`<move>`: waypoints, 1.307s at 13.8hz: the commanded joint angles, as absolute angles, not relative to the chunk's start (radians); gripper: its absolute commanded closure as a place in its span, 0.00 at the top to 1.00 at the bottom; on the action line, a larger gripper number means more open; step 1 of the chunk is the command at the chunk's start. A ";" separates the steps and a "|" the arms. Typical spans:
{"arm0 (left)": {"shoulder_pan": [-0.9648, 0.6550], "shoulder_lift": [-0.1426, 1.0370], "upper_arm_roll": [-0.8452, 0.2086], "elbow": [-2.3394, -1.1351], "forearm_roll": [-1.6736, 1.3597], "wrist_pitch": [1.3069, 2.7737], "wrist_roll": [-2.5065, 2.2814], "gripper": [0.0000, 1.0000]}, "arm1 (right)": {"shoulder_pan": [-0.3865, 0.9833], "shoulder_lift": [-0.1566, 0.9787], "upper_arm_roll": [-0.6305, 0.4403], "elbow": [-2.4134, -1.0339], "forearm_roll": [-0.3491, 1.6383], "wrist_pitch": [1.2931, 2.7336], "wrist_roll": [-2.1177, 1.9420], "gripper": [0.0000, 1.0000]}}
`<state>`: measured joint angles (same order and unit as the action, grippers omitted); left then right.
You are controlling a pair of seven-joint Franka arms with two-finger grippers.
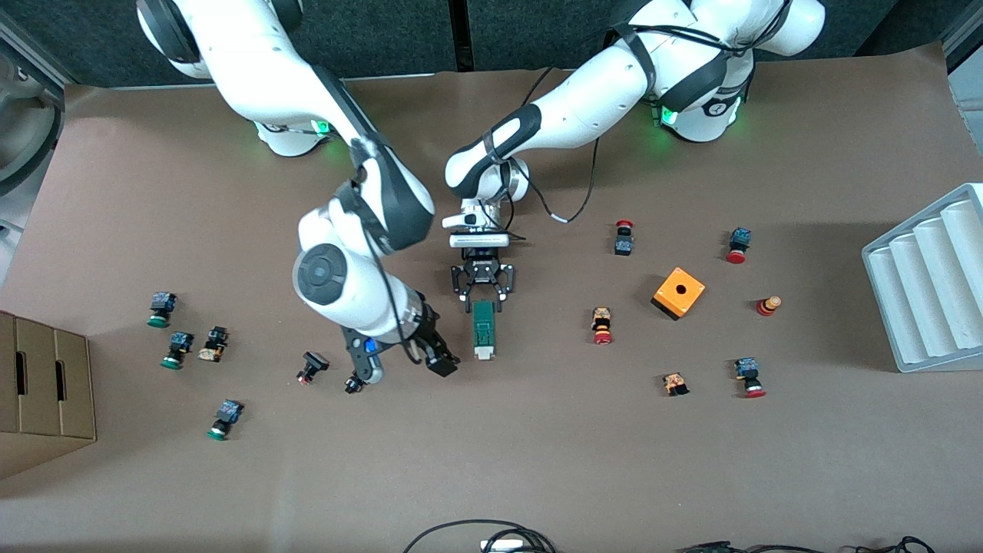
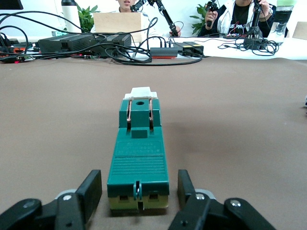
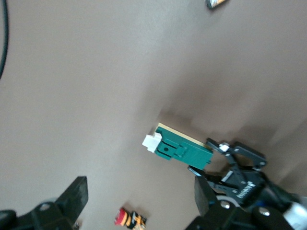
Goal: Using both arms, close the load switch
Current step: 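Open the right gripper and pull it back from the switch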
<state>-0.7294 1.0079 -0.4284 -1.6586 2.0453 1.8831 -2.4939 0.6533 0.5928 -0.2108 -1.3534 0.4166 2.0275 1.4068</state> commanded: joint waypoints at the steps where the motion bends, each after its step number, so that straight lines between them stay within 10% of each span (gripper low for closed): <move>1: -0.742 1.042 -0.419 -1.644 2.051 1.894 -2.508 0.72 | 0.618 0.511 -0.202 -1.384 0.394 1.953 1.304 1.00; 8: -0.741 1.040 -0.419 -1.644 2.051 1.896 -2.505 0.72 | 0.488 0.301 -0.178 -1.478 0.310 1.764 0.955 1.00; 12: -0.738 1.032 -0.419 -1.643 2.048 1.901 -2.502 1.00 | 0.263 0.106 -0.072 -1.591 0.232 1.640 0.627 1.00; 18: -0.732 0.964 -0.425 -1.644 1.920 1.983 -2.352 1.00 | 0.034 -0.064 -0.071 -1.719 0.133 1.598 0.058 1.00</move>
<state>-0.7287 0.9991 -0.4216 -1.6498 2.0019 1.9133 -2.4531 0.0955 0.0032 -0.0873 -1.6362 0.1558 1.5888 0.1830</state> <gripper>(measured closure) 0.000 0.000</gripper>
